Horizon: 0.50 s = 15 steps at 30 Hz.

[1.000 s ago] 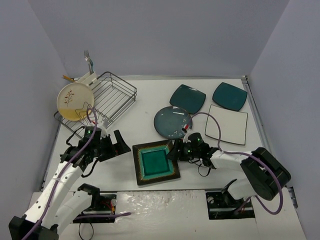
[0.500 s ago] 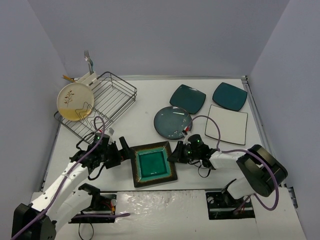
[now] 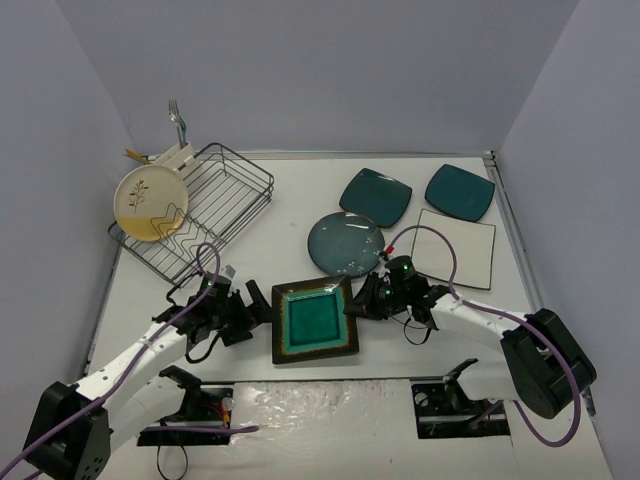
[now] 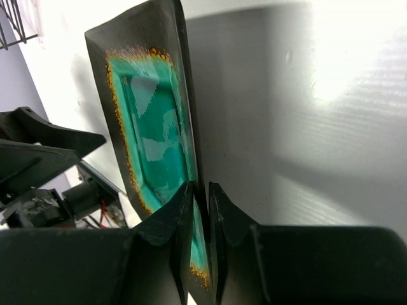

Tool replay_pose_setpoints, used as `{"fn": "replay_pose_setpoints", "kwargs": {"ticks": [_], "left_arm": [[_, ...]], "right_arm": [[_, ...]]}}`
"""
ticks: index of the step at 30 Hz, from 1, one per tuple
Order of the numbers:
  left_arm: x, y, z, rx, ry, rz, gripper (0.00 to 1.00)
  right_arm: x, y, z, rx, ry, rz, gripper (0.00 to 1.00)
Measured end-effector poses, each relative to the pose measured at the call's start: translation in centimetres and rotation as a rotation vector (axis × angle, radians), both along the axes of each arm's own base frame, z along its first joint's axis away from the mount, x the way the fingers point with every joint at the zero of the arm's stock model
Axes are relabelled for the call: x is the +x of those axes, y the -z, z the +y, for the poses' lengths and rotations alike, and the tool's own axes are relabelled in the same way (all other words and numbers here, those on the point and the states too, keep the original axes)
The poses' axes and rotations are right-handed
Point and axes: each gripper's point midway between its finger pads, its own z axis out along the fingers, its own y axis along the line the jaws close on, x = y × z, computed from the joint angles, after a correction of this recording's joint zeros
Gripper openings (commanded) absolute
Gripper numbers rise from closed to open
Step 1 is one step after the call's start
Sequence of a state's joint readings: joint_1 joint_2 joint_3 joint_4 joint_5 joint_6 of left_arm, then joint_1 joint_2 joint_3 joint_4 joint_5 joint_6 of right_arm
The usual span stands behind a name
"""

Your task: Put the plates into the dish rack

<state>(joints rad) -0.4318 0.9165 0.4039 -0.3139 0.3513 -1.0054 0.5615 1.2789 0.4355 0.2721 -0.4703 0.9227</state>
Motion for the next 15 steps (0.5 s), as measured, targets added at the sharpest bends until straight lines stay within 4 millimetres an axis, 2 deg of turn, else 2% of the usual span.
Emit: {"fn": "replay_pose_setpoints", "kwargs": {"ticks": [10, 15], "left_arm": [[-0.2, 0.8, -2.1, -0.036, 0.016, 0.042, 0.97], [-0.1, 0.7, -2.3, -0.050, -0.001, 0.044, 0.97]], "right_arm": [[-0.2, -0.5, 0.4, 0.053, 0.074, 0.097, 0.00], [-0.2, -0.7, 0.5, 0.069, 0.108, 0.128, 0.00]]}}
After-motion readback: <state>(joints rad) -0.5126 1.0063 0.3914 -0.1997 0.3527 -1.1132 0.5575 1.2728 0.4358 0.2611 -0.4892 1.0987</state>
